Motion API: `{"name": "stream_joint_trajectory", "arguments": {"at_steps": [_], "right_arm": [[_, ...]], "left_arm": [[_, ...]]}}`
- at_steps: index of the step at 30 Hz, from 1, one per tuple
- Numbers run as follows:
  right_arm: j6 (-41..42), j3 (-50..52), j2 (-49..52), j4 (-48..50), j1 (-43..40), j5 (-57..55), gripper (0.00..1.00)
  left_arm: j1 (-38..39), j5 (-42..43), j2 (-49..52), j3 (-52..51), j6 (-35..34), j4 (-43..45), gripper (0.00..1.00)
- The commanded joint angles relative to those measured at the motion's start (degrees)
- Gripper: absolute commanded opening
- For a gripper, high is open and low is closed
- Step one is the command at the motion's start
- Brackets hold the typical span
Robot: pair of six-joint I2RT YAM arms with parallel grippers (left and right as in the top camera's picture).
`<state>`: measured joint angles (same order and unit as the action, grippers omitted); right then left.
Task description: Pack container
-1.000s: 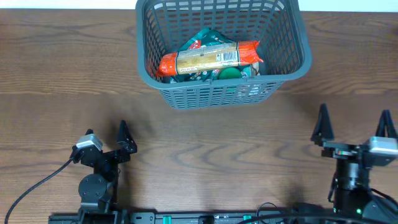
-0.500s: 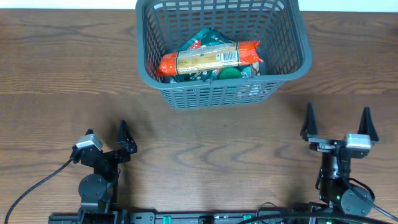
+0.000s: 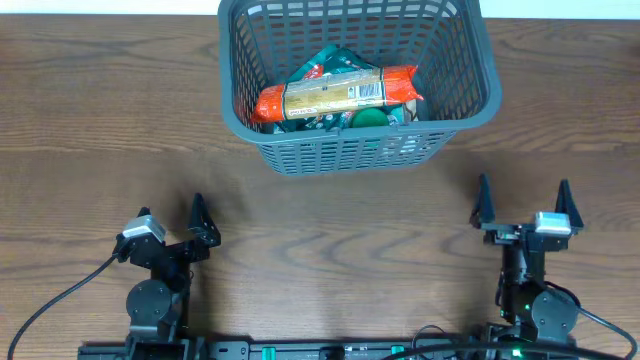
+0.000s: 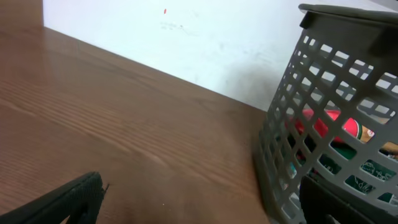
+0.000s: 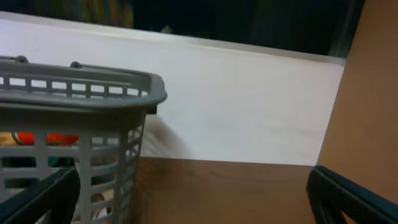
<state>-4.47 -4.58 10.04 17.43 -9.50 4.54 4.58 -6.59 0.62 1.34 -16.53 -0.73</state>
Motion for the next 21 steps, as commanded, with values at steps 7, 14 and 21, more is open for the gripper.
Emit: {"name": "stream_joint_trajectory", "arguments": {"at_steps": [7, 14, 21], "right_arm": [[-0.7, 3.2, -2.4, 0.2, 0.6, 0.5, 0.99], [-0.7, 4.3, -2.4, -0.5, 0.6, 0.5, 0.99], [-0.7, 4.3, -2.4, -2.9, 0.6, 0.5, 0.99]], "left_arm": [[-0.3, -0.3, -0.4, -1.1, -0.1, -0.7, 0.99], [-0.3, -0.3, -0.4, -1.1, -0.1, -0.7, 0.98], [-0.3, -0.3, -0.4, -1.1, -0.1, -0.7, 0.99]]}}
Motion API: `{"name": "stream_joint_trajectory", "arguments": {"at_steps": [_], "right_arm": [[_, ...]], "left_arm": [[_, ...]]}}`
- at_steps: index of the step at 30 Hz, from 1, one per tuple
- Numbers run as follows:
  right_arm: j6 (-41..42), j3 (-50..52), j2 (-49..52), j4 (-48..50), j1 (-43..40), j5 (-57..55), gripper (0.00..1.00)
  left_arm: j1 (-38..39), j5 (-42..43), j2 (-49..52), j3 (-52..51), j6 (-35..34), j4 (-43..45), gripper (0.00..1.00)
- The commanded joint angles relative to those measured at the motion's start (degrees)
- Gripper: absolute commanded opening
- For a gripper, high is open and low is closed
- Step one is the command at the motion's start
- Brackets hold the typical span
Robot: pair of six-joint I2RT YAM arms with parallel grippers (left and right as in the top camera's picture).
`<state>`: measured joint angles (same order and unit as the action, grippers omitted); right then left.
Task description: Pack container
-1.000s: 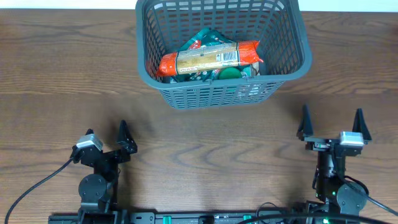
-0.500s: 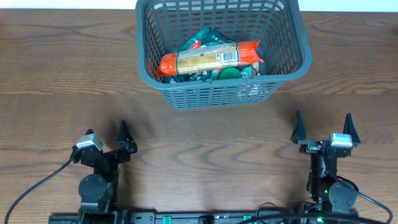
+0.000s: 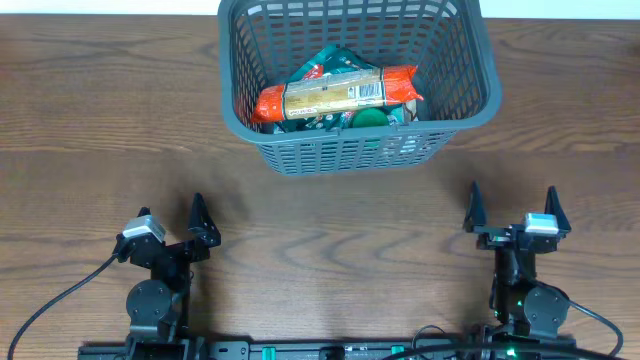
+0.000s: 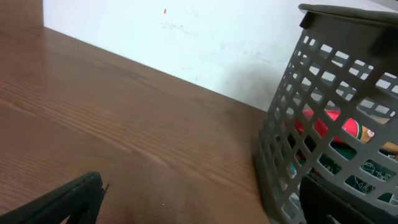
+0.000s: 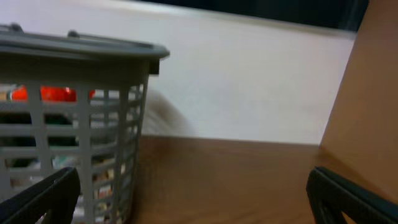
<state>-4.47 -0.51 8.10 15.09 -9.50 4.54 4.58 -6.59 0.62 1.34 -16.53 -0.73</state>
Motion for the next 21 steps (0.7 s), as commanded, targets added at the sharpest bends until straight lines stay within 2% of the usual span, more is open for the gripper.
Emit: {"name": "stream_joint_trajectory", "arguments": {"at_steps": [1, 21], "right_arm": [[-0.7, 0.2, -0.4, -0.8, 0.6, 0.5, 0.99], [-0.8, 0.2, -0.5, -5.0, 4.6, 0.2, 0.99]], "left_arm": [[-0.3, -0.3, -0.4, -1.1, -0.1, -0.7, 0.99], [-0.3, -0.3, -0.4, -1.1, -0.1, -0.7, 0.99]]}}
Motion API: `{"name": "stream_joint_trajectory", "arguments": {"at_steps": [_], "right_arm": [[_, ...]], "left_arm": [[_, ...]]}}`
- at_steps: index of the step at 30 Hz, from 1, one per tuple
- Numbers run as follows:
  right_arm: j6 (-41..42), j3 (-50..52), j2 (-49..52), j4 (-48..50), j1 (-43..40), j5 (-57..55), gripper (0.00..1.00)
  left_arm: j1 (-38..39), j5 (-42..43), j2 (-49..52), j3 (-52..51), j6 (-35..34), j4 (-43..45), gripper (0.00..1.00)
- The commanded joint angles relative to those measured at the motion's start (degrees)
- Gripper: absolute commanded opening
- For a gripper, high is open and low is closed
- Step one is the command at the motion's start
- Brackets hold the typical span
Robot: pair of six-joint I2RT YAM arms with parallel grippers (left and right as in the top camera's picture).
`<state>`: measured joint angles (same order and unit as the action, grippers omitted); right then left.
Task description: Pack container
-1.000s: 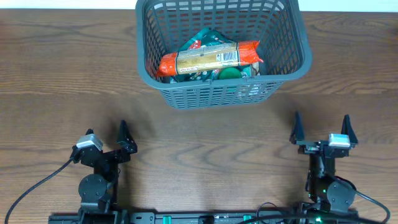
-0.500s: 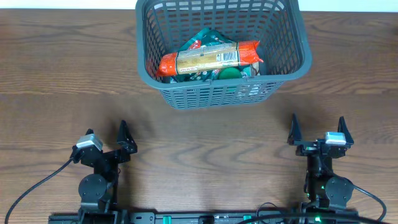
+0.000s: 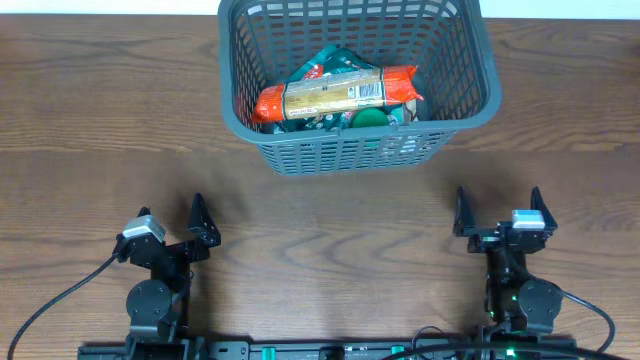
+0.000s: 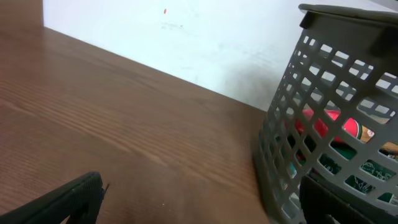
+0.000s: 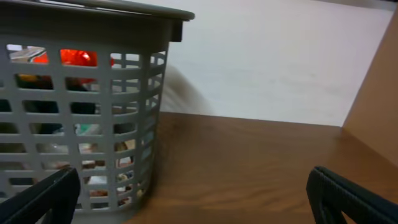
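Observation:
A grey slatted basket [image 3: 465,60] stands at the back middle of the wooden table. Inside it lie an orange-ended packet [image 3: 335,92], green and white wrappers and a green round lid [image 3: 369,116]. The basket's wall [image 4: 323,124] fills the right of the left wrist view and its wall [image 5: 81,106] the left of the right wrist view. My left gripper [image 3: 172,220] rests open near the front left, nothing between its fingers. My right gripper [image 3: 497,208] stands open at the front right, also holding nothing.
The white wall [image 5: 261,56] runs behind the table's far edge. Bare wood [image 3: 330,240] lies between the two arms and in front of the basket. Cables trail off at the front corners.
My right gripper has shifted a little left and back toward its base, still open. The left arm and the basket's contents have not moved.
My right gripper stood open at the front right, further right at first. At each later moment it was a bit further left and lower, with the basket larger in its view. The left gripper stayed parked and open throughout.

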<state>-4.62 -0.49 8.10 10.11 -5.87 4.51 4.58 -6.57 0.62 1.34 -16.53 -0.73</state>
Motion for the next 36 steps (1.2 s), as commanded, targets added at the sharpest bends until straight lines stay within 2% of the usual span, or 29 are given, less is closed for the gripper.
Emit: {"name": "stream_joint_trajectory", "arguments": {"at_steps": [1, 8, 21, 29, 36], "right_arm": [[-0.7, 0.2, -0.5, -0.1, 1.5, 0.2, 0.99], [-6.4, 0.2, -8.2, -4.3, 5.9, 0.0, 0.99], [-6.2, 0.2, -7.8, -3.8, 6.2, 2.0, 0.99], [-6.1, 0.2, -7.8, -14.1, 6.2, 2.0, 0.99], [-6.2, 0.2, -7.8, -13.8, 6.2, 1.7, 0.99]], "left_arm": [[-0.3, -0.3, -0.4, -1.1, -0.1, -0.7, 0.98], [-0.3, -0.3, -0.4, -1.1, -0.1, -0.7, 0.99], [-0.3, -0.3, -0.4, -1.1, -0.1, -0.7, 0.99], [-0.3, -0.3, -0.4, -1.1, -0.1, -0.7, 0.98], [-0.3, -0.3, -0.4, -1.1, -0.1, -0.7, 0.99]]}}
